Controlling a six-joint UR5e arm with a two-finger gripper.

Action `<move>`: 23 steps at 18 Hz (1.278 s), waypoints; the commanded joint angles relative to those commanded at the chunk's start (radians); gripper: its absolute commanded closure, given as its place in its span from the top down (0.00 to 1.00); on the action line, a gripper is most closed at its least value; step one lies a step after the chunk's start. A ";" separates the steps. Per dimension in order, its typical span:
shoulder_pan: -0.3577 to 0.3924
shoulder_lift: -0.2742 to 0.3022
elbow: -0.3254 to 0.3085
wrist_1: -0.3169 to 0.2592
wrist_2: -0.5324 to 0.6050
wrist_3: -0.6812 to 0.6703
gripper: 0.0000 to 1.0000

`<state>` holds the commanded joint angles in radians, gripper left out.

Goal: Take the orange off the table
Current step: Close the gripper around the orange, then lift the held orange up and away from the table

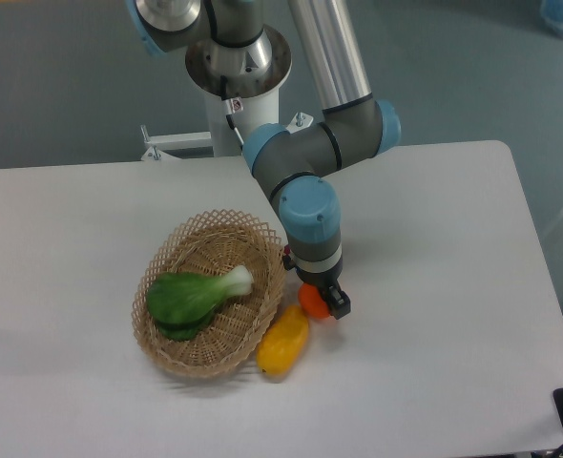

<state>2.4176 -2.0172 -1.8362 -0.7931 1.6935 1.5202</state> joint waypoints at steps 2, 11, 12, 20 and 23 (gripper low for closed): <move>0.000 0.000 0.000 0.000 0.000 0.000 0.74; 0.002 0.015 0.021 -0.003 0.002 -0.002 0.67; 0.003 0.017 0.029 -0.003 -0.003 -0.003 0.67; 0.063 0.071 0.146 -0.018 -0.112 -0.133 0.67; 0.130 0.097 0.190 -0.026 -0.149 -0.184 0.67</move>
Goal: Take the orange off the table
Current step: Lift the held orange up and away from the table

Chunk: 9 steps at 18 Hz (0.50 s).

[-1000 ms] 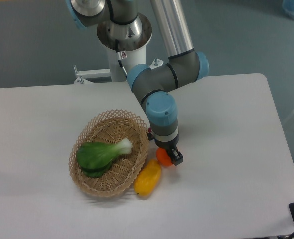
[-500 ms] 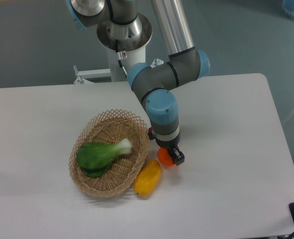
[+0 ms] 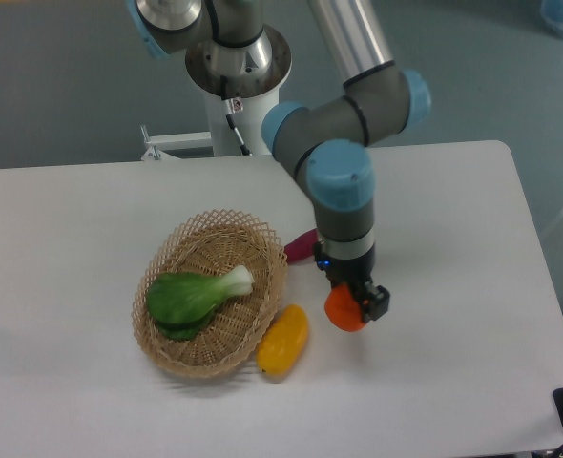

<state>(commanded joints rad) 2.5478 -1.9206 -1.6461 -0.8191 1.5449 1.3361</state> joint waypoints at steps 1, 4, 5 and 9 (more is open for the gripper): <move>0.021 0.011 0.017 -0.008 -0.029 -0.005 0.67; 0.080 0.064 0.083 -0.113 -0.107 -0.006 0.67; 0.094 0.069 0.125 -0.197 -0.111 -0.005 0.67; 0.115 0.071 0.227 -0.380 -0.105 0.000 0.67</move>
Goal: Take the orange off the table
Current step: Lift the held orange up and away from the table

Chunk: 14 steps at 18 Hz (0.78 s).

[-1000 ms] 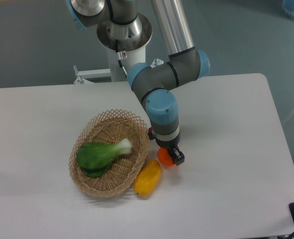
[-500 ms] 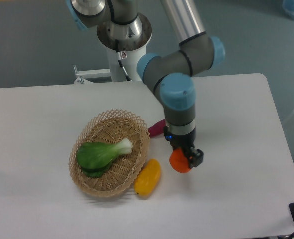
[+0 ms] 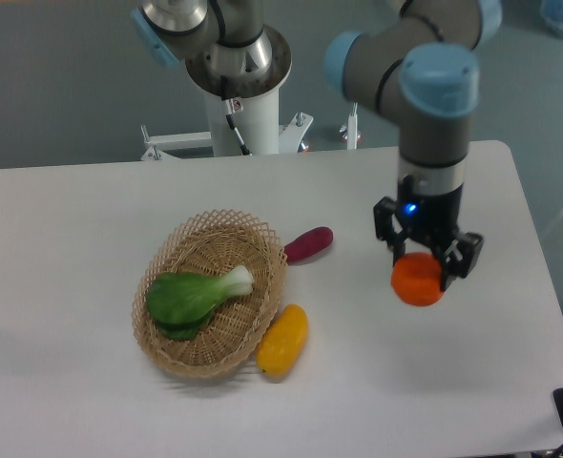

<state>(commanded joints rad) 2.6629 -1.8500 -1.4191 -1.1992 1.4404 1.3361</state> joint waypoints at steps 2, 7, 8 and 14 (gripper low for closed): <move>0.006 0.002 0.025 -0.068 0.006 0.011 0.67; 0.009 0.020 0.029 -0.108 0.015 0.015 0.66; 0.009 0.028 0.026 -0.109 0.015 0.015 0.66; 0.006 0.037 0.020 -0.109 0.015 0.014 0.66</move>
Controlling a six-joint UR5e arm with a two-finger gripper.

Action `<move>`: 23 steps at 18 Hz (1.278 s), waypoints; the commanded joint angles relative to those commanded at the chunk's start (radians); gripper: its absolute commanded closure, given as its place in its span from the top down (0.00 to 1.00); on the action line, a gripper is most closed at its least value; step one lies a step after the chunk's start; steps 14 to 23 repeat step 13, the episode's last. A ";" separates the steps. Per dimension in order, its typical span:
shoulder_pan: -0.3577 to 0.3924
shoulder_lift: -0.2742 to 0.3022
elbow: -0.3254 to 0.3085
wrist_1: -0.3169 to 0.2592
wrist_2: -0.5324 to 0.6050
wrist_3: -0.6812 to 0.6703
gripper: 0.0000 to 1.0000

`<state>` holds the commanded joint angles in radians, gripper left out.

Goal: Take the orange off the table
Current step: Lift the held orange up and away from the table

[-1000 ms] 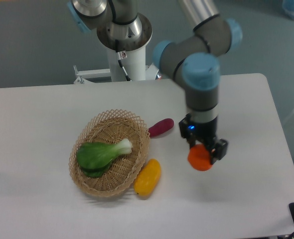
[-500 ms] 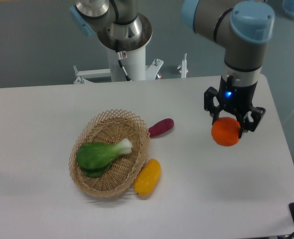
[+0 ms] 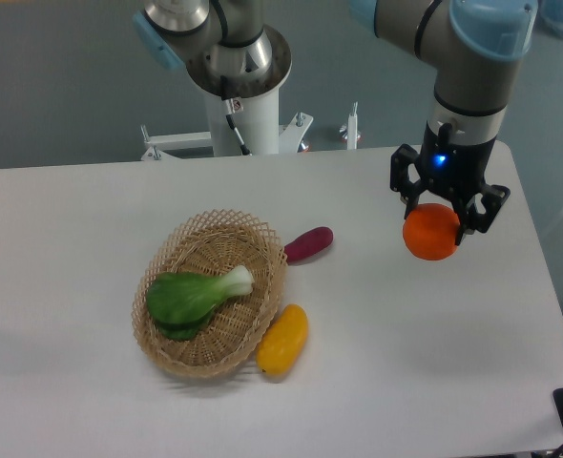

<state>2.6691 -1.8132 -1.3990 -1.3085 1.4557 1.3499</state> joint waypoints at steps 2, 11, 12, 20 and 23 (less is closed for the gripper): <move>-0.003 0.000 0.000 0.002 0.000 -0.002 0.66; -0.005 0.005 0.003 0.006 0.002 -0.003 0.66; -0.005 0.005 0.003 0.006 0.000 -0.003 0.66; -0.005 0.005 0.002 0.008 0.000 -0.003 0.66; -0.005 0.005 0.002 0.008 0.000 -0.003 0.66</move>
